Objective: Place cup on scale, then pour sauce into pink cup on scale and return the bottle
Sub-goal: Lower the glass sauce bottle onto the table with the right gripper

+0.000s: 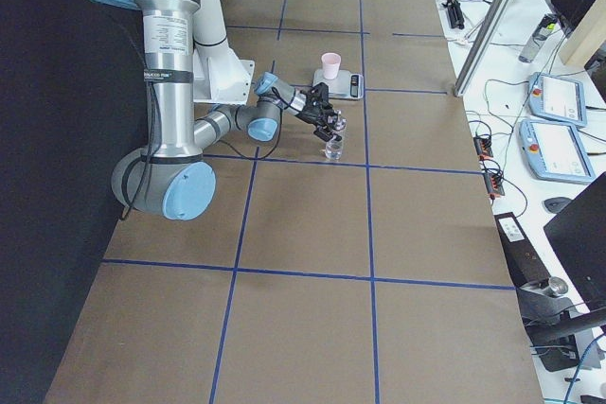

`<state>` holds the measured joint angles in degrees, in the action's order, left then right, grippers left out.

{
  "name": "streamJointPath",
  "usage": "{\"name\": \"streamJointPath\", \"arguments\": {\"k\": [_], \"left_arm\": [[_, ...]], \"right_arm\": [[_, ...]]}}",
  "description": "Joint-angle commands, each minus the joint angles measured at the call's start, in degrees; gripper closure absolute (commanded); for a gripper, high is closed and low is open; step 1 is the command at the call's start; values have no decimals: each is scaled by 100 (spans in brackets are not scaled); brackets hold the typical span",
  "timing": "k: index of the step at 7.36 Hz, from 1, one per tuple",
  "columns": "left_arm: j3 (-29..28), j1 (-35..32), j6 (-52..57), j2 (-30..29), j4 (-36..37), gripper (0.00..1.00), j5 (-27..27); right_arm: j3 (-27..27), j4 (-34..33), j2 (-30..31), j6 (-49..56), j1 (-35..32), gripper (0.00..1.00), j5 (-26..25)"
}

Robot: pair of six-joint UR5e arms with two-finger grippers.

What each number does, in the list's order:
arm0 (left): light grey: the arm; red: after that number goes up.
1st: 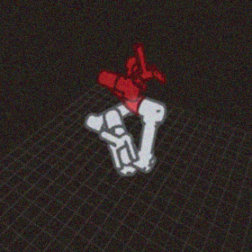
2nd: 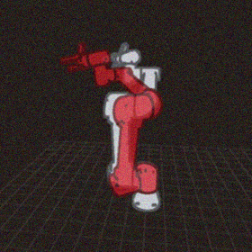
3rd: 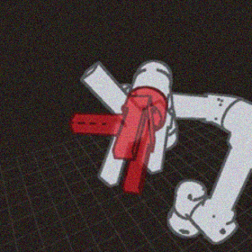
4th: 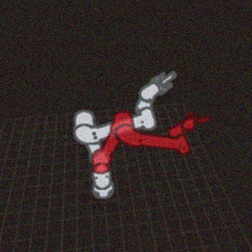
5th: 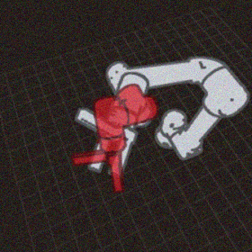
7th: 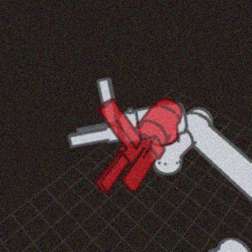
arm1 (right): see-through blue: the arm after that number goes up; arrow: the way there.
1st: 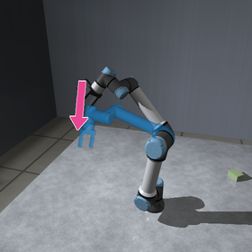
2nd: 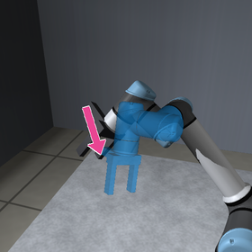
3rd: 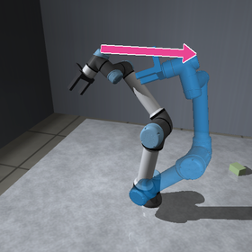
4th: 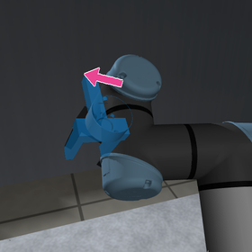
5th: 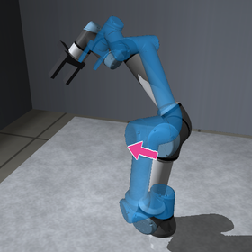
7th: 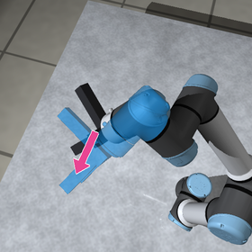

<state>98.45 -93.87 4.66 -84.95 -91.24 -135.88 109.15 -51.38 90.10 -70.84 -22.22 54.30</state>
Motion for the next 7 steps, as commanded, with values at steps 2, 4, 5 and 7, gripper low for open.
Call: {"name": "streamJointPath", "arguments": {"k": [2, 4, 5, 7], "left_arm": [[7, -9, 0, 5, 27, 0, 0], [7, -9, 0, 5, 28, 0, 0], [7, 0, 0, 5, 28, 0, 0], [-1, 0, 0, 5, 10, 0, 0]], "right_arm": [[377, 31, 525, 0, 33, 0, -24], [528, 31, 535, 0, 121, 0, -24], [537, 31, 535, 0, 139, 0, -24], [546, 31, 535, 0, 156, 0, -24]]}}
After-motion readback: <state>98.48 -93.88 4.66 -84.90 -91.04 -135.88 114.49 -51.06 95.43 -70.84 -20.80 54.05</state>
